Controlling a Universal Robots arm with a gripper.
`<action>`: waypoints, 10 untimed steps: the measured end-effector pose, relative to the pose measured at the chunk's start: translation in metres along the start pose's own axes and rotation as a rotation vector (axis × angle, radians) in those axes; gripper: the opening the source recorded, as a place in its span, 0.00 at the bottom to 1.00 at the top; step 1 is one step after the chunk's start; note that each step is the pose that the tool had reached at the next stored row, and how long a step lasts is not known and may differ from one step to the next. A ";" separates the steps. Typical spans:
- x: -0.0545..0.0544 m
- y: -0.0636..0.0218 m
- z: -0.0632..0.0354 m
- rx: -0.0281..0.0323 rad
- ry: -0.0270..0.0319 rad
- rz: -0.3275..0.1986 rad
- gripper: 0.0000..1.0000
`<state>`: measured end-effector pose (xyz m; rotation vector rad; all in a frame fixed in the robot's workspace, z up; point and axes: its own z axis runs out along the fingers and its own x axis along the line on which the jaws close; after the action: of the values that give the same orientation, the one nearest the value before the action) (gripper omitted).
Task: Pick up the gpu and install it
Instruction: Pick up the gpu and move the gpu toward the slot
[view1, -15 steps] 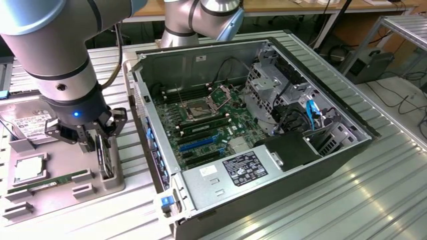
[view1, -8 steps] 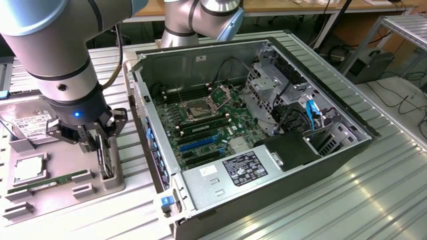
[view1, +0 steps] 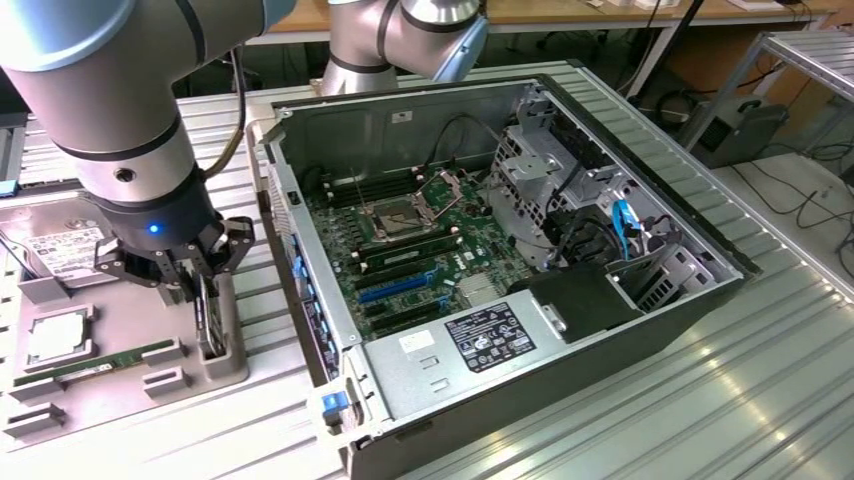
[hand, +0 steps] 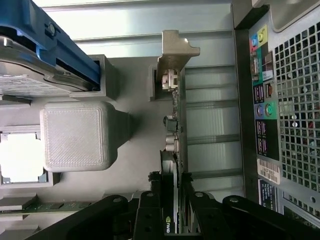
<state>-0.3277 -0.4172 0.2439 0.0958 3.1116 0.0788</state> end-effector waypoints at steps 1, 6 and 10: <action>-0.001 0.0000 0.0003 -0.0014 0.0026 -0.047 0.26; -0.002 0.0008 -0.0144 -0.0015 0.0035 -0.053 0.26; -0.002 0.0014 -0.0267 -0.0015 0.0043 -0.054 0.26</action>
<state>-0.3264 -0.4173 0.2707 0.0118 3.1159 0.0803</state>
